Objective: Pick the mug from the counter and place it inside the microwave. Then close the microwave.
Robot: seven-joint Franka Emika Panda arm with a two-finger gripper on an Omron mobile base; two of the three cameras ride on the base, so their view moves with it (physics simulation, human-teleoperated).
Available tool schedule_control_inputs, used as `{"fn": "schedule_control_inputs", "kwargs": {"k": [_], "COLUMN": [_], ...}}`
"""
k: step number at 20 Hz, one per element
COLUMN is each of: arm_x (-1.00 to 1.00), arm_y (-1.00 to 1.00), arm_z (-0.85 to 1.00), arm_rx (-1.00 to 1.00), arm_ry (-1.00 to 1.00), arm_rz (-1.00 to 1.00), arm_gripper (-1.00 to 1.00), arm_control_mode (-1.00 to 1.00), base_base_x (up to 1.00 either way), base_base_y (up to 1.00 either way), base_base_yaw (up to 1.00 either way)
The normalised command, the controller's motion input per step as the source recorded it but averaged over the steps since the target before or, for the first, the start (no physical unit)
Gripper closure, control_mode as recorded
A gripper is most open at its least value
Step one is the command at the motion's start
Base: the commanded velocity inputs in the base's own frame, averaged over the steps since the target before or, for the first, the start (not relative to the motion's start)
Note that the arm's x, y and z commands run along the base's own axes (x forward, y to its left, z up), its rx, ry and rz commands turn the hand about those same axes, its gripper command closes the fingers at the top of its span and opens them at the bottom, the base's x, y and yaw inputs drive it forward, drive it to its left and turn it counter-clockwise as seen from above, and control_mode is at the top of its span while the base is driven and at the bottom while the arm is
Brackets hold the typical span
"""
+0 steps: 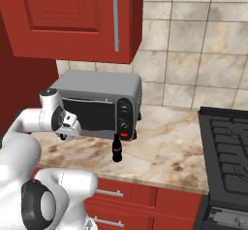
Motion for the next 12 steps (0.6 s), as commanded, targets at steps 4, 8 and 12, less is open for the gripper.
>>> {"fn": "schedule_control_inputs", "kwargs": {"k": [4, 8, 12], "arm_x": [-0.62, -0.57, -0.41], "arm_y": [-0.15, -0.23, -0.36], "arm_z": [0.49, 0.42, 0.38], "arm_rx": [0.00, 0.00, 0.00], "arm_ry": [0.10, 0.05, 0.00], "arm_rz": [0.01, 0.03, 0.00], "arm_gripper": [1.00, 1.00, 1.00], "arm_control_mode": [-1.00, -1.00, -1.00], "base_base_x": [0.00, 0.00, 0.00], "base_base_y": [0.00, 0.00, 0.00], "base_base_yaw": [0.00, 0.00, 0.00]}}
